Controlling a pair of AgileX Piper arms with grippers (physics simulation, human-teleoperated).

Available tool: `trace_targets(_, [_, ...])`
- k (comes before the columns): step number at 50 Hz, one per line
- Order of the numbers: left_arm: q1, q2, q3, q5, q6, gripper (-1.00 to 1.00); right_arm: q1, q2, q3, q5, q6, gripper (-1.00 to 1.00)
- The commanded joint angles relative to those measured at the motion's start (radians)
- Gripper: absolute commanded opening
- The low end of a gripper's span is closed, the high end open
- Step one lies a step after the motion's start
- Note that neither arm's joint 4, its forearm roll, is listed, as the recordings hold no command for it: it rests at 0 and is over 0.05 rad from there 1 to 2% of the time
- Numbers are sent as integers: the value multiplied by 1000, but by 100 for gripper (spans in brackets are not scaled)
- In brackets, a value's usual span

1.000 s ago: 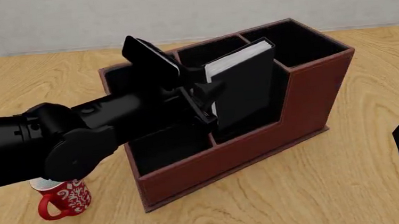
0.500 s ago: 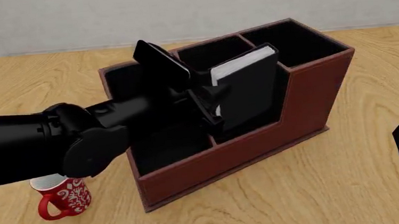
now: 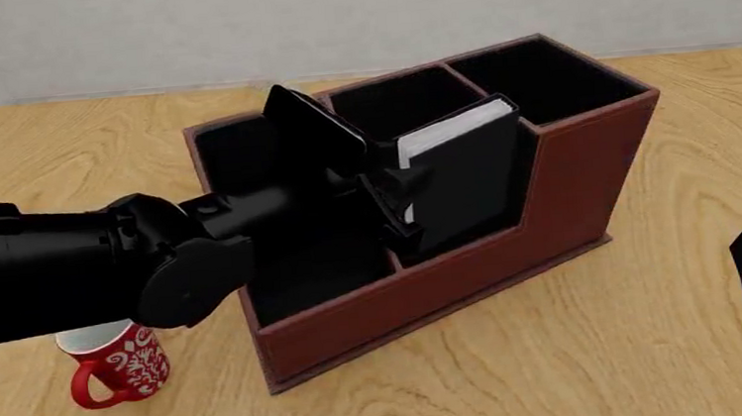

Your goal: Pick up the book and place it in the back compartment of the caddy.

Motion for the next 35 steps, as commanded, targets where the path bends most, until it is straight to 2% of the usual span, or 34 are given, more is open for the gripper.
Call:
trace_targets(1, [9,-6,-12,0,24,-100,0,0,0,0,0,100])
trace_targets(15, [9,-6,-9,1,27,-100,0,0,0,0,0,100])
trace_targets(16, [10,-4,-8,-2,26,100,0,0,0,0,0,100])
trace_targets(35, [3,-2,-12,7,28,100,0,0,0,0,0,100])
